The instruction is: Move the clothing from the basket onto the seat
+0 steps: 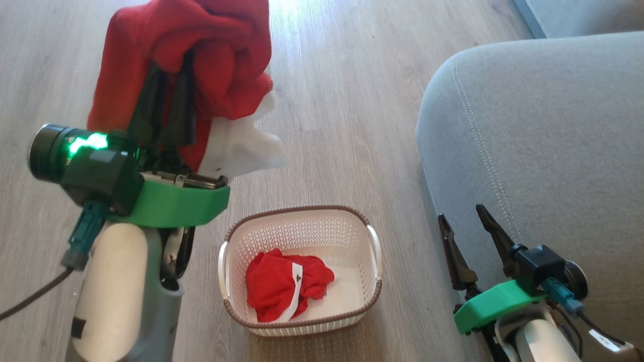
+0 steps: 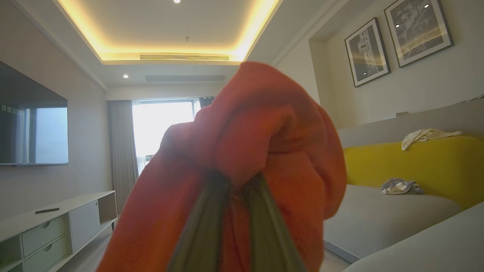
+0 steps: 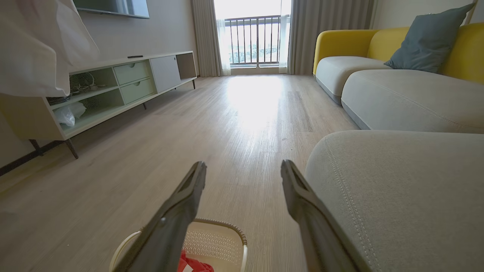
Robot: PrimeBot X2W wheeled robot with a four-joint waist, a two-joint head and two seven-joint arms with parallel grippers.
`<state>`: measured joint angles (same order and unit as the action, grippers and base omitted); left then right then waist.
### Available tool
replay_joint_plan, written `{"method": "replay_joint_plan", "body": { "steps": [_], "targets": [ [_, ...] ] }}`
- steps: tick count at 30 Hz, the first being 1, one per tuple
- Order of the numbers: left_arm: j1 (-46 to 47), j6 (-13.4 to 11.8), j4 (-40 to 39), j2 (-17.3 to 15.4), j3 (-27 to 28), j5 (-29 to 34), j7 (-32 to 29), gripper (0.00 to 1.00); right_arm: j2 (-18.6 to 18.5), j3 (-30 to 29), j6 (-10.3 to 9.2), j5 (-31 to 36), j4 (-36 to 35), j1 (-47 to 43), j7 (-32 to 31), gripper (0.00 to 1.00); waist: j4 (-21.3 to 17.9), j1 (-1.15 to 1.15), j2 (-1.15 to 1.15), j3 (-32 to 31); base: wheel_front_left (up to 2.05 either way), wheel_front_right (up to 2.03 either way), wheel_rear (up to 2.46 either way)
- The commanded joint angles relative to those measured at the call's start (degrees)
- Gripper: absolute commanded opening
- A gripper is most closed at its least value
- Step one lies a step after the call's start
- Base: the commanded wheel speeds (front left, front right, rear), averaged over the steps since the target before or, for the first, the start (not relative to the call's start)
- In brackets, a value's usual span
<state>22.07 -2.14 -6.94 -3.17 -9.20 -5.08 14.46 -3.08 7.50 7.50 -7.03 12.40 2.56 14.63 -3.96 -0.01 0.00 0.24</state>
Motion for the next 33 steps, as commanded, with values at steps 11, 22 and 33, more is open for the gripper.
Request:
{"method": "replay_joint_plan", "body": {
  "steps": [11,22,33],
  "targets": [
    [-0.3,2.8,-5.2,0.2,-6.8,-1.1,0.5,0.00,0.2,1.0,-0.01,0.1,-2.2,-0.1,0.4,1.00,0.6,0.01,0.00,-1.6,0.00,0.00,0.00],
    [-3.6,1.8,-3.8,0.3,-13.9,-3.5,0.5,0.00,0.2,0.3,-0.01,0.3,-2.7,-0.5,0.4,1.00,1.2,0.01,0.00,-1.8,0.00,0.00,0.00],
    [-3.2,1.1,-3.6,0.3,-13.8,-3.4,0.5,0.00,0.2,0.5,-0.01,0.7,-3.4,-0.2,0.4,1.00,0.8,0.01,0.00,-1.4,0.00,0.00,0.00]
  ]
}}
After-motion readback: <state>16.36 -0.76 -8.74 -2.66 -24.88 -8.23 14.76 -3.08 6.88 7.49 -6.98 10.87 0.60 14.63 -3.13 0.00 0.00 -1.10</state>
